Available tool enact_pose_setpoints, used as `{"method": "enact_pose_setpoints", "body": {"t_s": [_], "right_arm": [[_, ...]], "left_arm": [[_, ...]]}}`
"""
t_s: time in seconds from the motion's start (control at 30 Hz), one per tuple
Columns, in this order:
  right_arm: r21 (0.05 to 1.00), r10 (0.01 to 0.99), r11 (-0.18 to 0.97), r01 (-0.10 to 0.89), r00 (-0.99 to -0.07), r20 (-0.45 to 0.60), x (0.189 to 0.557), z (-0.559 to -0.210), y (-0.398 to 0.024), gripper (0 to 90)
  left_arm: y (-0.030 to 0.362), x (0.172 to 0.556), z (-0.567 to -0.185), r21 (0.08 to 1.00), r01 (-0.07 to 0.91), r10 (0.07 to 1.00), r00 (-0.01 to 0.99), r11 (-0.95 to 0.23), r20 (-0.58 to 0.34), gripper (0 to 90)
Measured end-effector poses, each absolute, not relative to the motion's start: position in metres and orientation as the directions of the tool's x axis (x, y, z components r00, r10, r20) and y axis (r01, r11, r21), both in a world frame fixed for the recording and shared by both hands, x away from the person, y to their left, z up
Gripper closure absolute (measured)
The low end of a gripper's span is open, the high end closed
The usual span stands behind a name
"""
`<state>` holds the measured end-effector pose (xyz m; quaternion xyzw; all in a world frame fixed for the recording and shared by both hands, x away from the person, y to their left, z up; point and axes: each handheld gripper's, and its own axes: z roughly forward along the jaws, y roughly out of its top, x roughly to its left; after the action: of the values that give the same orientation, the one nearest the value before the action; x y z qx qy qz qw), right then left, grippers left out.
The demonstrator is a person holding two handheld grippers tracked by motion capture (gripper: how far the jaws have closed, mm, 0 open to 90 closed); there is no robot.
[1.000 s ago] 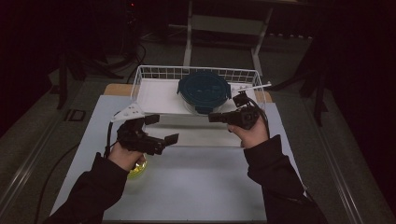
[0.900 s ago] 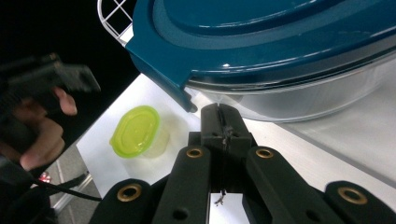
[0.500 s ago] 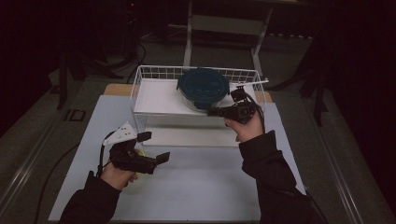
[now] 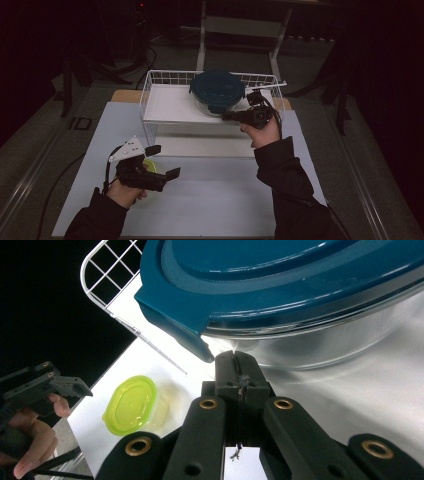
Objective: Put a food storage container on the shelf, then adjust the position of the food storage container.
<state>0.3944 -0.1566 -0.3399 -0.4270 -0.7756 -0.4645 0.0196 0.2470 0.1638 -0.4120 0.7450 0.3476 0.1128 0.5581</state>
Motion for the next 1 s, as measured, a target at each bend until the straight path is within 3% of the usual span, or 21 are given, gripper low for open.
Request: {"method": "enact_pose_setpoints", "body": {"t_s": [0.1,0.27,0.6,0.8,1.0], "right_arm": [[0.705,0.636,0.210,0.678,-0.642,0.428,0.391,-0.342,-0.159,86.8],[0.719,0.630,0.239,0.652,-0.668,0.396,0.376,-0.349,-0.164,74.2],[0.784,0.565,0.220,0.580,-0.731,0.383,0.340,-0.367,-0.185,17.6],[0.836,0.518,0.204,0.509,-0.781,0.349,0.316,-0.374,-0.201,14.4],[0.864,0.539,0.216,0.454,-0.793,0.282,0.294,-0.383,-0.215,14.5]], "left_arm": [[0.165,0.248,-0.412,0.906,0.402,0.640,0.733,-0.135,-0.230,0.0],[0.169,0.247,-0.412,0.906,0.400,0.645,0.731,-0.142,-0.222,0.0],[0.172,0.243,-0.418,0.877,0.420,0.608,0.767,-0.231,-0.207,0.0],[0.185,0.240,-0.423,0.879,0.405,0.627,0.760,-0.250,-0.171,1.5],[0.205,0.235,-0.425,0.887,0.394,0.664,0.733,-0.241,-0.146,3.5]]}}
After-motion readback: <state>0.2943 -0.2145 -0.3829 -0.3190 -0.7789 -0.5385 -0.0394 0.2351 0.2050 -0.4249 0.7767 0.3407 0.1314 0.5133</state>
